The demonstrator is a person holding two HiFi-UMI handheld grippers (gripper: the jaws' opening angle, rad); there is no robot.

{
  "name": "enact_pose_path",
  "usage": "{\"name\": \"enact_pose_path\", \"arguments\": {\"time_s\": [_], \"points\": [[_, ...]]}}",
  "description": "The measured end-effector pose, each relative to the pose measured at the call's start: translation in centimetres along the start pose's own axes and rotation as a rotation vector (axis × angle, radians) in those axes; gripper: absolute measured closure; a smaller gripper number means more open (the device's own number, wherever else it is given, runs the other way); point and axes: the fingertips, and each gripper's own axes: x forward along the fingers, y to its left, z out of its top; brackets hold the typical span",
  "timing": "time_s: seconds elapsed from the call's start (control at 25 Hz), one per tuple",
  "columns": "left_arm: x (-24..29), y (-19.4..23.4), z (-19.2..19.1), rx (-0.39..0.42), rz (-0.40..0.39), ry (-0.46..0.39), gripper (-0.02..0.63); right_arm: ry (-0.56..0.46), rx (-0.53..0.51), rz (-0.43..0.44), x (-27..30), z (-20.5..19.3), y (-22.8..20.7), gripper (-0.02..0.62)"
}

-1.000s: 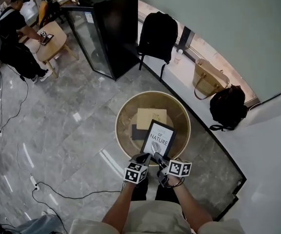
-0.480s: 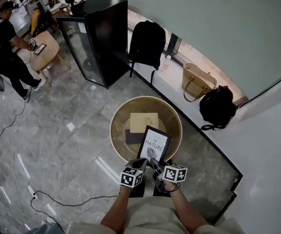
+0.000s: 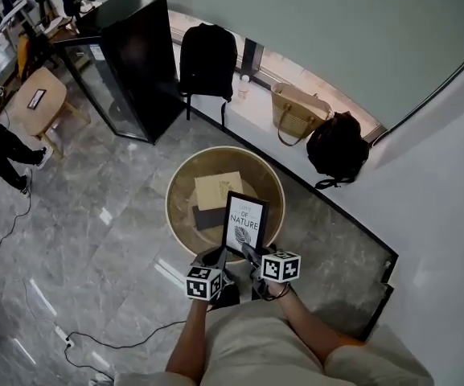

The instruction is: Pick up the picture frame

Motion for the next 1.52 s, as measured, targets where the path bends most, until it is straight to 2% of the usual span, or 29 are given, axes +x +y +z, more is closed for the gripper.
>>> {"name": "enact_pose_path", "arguments": {"time_s": [0.32,0.44,0.72,1.08,1.52], "points": [[-1.9,1.8,0.0,-0.006,0.049,-0.012,0.586,0.005,-0.2,-0.104,-0.5,2.0,-1.5,0.557],[-2.4,2.4,0.4,0.007,0.065,-0.021,0.586,0.025,-0.242,-0.121,-0.3,1.9,-1.7,0.555],[-3.1,3.6,0.9,0.024,0.116,-0.026,0.586,0.062,-0.208,-0.086,0.2,0.8,-1.5,0.557],[-3.0,2.7,-0.7,0.026,0.091,0.008,0.586,0.07,-0.178,-0.067,0.3,-0.2,-1.2,0.557],[-2.7,2.6,-1.2,0.037,0.087,0.032,0.586,0.035,-0.122,-0.071,-0.1,0.7,-2.2,0.557]]}}
